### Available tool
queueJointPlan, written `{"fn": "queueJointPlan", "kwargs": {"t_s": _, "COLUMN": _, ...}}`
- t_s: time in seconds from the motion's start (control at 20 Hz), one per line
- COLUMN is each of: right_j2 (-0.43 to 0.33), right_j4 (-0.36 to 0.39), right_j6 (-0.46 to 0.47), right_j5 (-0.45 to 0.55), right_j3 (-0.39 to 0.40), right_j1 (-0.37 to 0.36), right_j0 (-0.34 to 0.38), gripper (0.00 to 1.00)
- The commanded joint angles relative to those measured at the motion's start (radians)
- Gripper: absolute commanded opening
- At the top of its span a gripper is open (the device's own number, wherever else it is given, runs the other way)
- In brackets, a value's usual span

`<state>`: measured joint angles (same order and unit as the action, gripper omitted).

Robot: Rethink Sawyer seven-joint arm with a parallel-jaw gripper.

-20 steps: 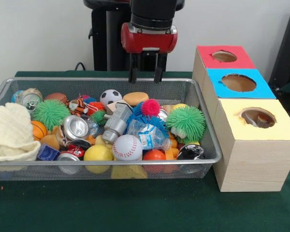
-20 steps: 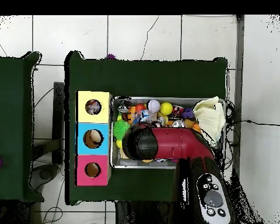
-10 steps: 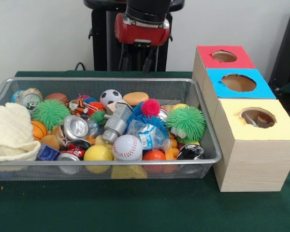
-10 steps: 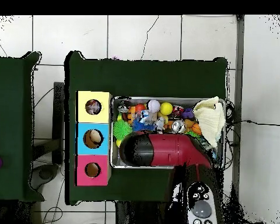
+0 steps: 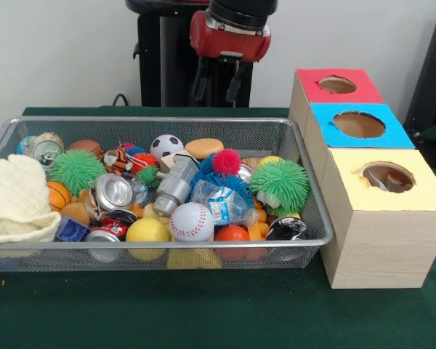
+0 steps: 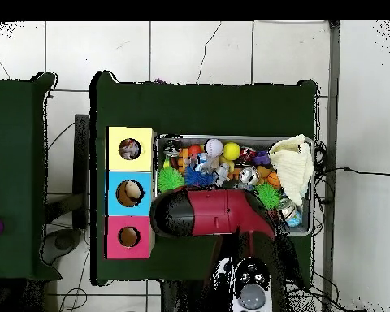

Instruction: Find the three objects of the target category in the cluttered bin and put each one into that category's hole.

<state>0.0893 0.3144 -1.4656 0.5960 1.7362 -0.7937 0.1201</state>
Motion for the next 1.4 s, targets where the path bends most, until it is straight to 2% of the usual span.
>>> {"fn": "queueJointPlan", "kwargs": {"t_s": 0.05, "right_j2": -0.032, "right_j4": -0.048, "right_j6": -0.203, "right_j5": 0.007, "right_j3": 0.056, "right_j1": 0.039, "right_j0": -0.027, "gripper": 1.00}}
{"fn": "queueJointPlan", "kwargs": {"t_s": 0.3, "right_j2": -0.068, "right_j4": -0.073, "right_j6": -0.204, "right_j5": -0.094, "right_j3": 0.024, "right_j1": 0.099, "right_j0": -0.009, "gripper": 1.00}}
{"fn": "queueJointPlan", "kwargs": {"t_s": 0.7, "right_j2": -0.144, "right_j4": -0.100, "right_j6": -0.151, "right_j5": -0.213, "right_j3": -0.002, "right_j1": 0.166, "right_j0": 0.036, "gripper": 1.00}}
{"fn": "queueJointPlan", "kwargs": {"t_s": 1.05, "right_j2": -0.151, "right_j4": -0.104, "right_j6": -0.156, "right_j5": -0.236, "right_j3": -0.001, "right_j1": 0.189, "right_j0": 0.032, "gripper": 1.00}}
{"fn": "queueJointPlan", "kwargs": {"t_s": 1.4, "right_j2": -0.121, "right_j4": -0.120, "right_j6": -0.208, "right_j5": -0.294, "right_j3": 0.006, "right_j1": 0.211, "right_j0": 0.018, "gripper": 1.00}}
